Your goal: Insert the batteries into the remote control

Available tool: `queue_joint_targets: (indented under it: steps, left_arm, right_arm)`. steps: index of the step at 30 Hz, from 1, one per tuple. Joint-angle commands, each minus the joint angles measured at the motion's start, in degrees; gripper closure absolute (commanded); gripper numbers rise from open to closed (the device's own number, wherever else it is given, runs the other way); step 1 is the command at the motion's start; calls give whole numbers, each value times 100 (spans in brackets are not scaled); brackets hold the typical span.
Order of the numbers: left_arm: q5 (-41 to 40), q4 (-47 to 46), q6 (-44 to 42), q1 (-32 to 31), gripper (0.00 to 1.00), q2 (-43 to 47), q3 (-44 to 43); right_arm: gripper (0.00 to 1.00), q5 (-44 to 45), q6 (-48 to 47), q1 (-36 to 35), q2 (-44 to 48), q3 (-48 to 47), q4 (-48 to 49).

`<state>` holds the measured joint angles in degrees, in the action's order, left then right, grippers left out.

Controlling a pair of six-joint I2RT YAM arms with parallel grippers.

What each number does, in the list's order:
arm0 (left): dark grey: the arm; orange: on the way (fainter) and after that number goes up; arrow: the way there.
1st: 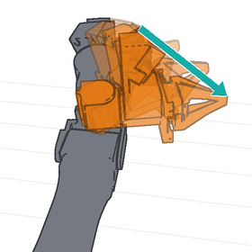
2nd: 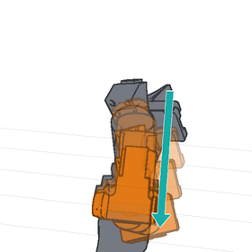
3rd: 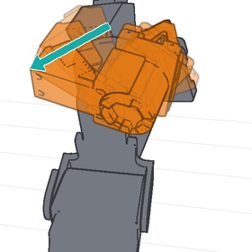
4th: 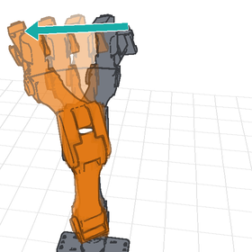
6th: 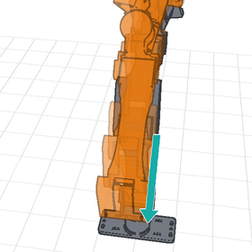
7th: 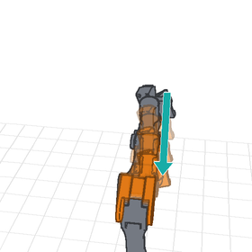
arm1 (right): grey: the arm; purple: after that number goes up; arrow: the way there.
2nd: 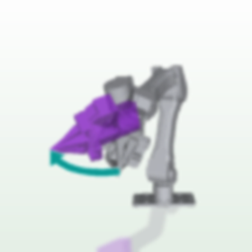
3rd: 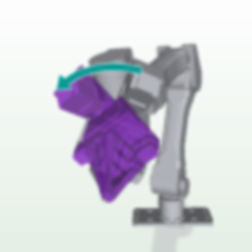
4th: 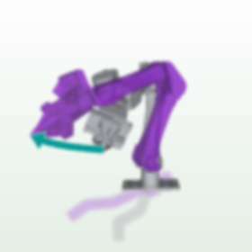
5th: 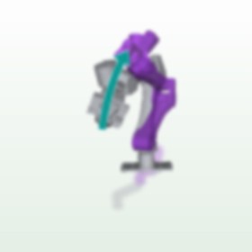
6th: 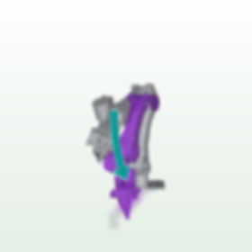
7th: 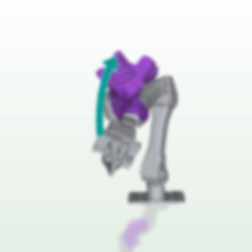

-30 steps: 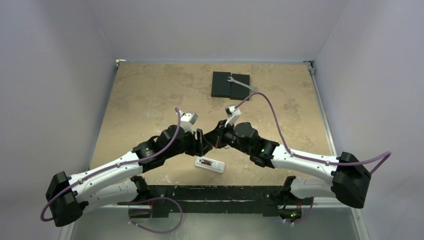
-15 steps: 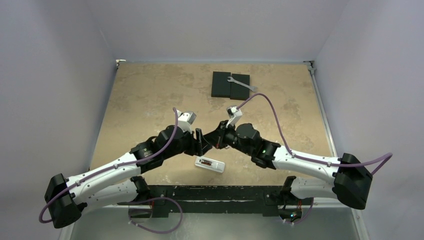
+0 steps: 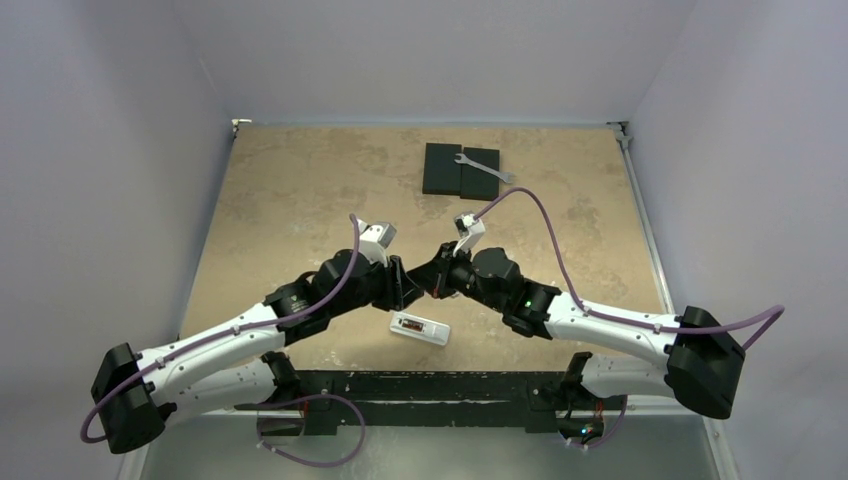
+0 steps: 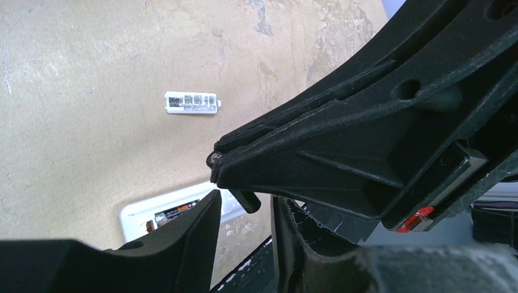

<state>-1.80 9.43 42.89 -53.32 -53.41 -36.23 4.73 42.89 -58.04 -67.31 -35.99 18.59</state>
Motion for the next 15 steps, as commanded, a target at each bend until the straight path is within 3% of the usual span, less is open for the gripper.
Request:
queue_joint_targets:
  steps: [1, 6, 10, 13, 15]
  left_arm:
    - [-79, -721, 77, 32, 67, -49, -262]
    - [-76, -767, 39, 32, 73, -149, -276]
    - [-49, -914, 26, 32, 85, -196, -280]
    - [-70, -772, 34, 32, 100, -183, -280]
    - [-90, -727, 44, 38, 100, -170, -280]
  right_arm:
    - [100, -264, 44, -76, 127, 70, 151]
    - [100, -297, 27, -76, 104, 55, 169]
    - [100, -289, 26, -76, 120, 78, 167]
    - [100, -281, 26, -76, 128, 87, 156]
    - [100, -278, 18, -76, 126, 79, 133]
